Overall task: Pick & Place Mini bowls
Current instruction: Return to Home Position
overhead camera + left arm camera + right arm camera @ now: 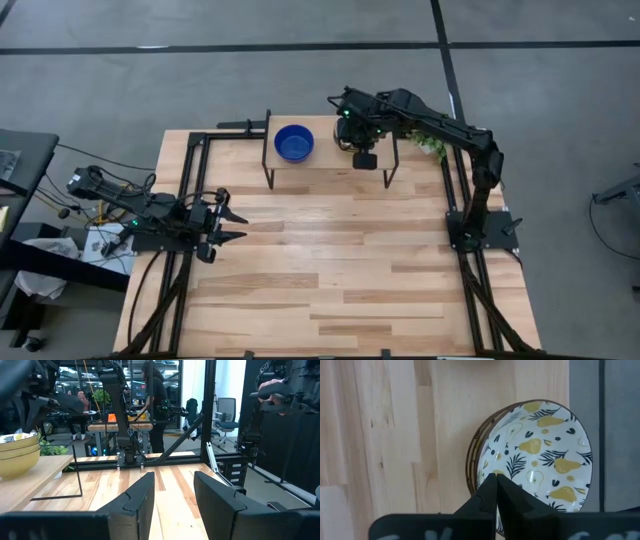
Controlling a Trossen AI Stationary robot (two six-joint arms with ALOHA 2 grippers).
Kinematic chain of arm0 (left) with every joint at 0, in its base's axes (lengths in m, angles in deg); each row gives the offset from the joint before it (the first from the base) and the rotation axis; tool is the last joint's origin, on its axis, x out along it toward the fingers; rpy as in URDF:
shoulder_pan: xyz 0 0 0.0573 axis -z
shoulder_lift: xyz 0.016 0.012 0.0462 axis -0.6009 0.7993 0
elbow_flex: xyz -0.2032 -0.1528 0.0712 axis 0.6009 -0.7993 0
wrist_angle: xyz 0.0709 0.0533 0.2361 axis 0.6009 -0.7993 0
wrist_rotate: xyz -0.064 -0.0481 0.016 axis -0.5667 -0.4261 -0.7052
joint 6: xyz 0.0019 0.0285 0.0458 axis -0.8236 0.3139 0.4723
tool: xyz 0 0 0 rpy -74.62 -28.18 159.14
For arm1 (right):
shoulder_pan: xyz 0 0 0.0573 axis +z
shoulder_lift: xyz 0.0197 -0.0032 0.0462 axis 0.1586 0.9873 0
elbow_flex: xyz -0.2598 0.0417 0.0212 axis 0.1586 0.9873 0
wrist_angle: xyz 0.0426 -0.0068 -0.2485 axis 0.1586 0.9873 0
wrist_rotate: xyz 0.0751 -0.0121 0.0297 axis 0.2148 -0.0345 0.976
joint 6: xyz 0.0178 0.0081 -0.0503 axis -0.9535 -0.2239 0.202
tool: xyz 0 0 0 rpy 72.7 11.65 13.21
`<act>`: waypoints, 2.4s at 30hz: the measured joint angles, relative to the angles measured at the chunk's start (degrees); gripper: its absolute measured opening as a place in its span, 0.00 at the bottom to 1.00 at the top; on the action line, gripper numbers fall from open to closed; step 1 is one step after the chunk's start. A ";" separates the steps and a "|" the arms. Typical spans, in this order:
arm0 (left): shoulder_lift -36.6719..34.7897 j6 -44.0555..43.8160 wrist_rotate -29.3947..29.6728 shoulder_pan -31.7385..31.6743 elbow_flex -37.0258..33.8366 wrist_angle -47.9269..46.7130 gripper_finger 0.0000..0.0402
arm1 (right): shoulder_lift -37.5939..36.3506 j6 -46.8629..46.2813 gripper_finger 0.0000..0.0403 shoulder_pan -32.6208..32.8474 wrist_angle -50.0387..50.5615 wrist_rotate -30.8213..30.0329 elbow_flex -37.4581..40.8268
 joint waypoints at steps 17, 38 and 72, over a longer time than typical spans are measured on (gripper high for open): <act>-0.04 0.00 -0.04 0.00 0.00 0.63 0.34 | -10.10 -3.94 0.00 -3.01 -5.24 7.39 -0.03; -0.04 -0.24 -0.61 0.01 0.00 1.70 0.34 | -35.62 -10.85 0.00 -7.87 -21.83 15.13 28.79; 1.66 -5.92 -3.68 0.01 0.00 2.16 0.34 | -76.87 -37.47 0.00 -9.51 -48.87 28.34 79.99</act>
